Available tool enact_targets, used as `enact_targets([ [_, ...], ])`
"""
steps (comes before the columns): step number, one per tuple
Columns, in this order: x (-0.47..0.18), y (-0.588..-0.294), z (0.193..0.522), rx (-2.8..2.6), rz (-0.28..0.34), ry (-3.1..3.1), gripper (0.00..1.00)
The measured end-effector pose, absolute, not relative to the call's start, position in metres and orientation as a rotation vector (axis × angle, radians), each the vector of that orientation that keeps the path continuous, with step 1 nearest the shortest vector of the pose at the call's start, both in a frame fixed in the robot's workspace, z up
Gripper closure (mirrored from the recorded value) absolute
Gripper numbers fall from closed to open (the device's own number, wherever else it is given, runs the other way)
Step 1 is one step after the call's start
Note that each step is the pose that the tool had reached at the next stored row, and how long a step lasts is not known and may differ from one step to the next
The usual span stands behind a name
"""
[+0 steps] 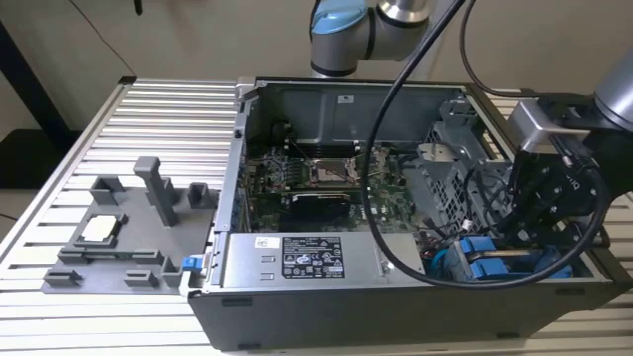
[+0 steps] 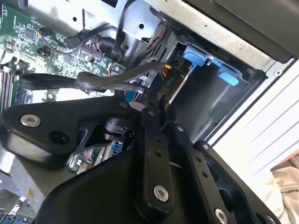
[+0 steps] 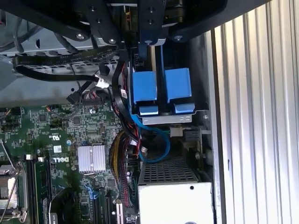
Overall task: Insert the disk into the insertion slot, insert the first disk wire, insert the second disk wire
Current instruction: 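Insert the second disk wire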
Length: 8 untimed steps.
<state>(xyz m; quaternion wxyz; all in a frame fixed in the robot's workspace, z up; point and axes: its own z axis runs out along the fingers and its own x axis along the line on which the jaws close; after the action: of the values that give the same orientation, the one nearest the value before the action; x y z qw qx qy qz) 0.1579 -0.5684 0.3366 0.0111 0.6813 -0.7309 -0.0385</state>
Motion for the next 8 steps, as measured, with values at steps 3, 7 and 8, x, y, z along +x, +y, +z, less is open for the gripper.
enact_targets([
  [3, 0.1597, -0.5695, 0.3381, 2.120, -0.127, -2.278, 0.76],
  [7, 0.1614, -0.5707, 0.3432, 2.115, -0.134, -2.276, 0.76],
  [8, 0.1615, -0.5709, 0.3452, 2.113, -0.134, -2.277, 0.76],
])
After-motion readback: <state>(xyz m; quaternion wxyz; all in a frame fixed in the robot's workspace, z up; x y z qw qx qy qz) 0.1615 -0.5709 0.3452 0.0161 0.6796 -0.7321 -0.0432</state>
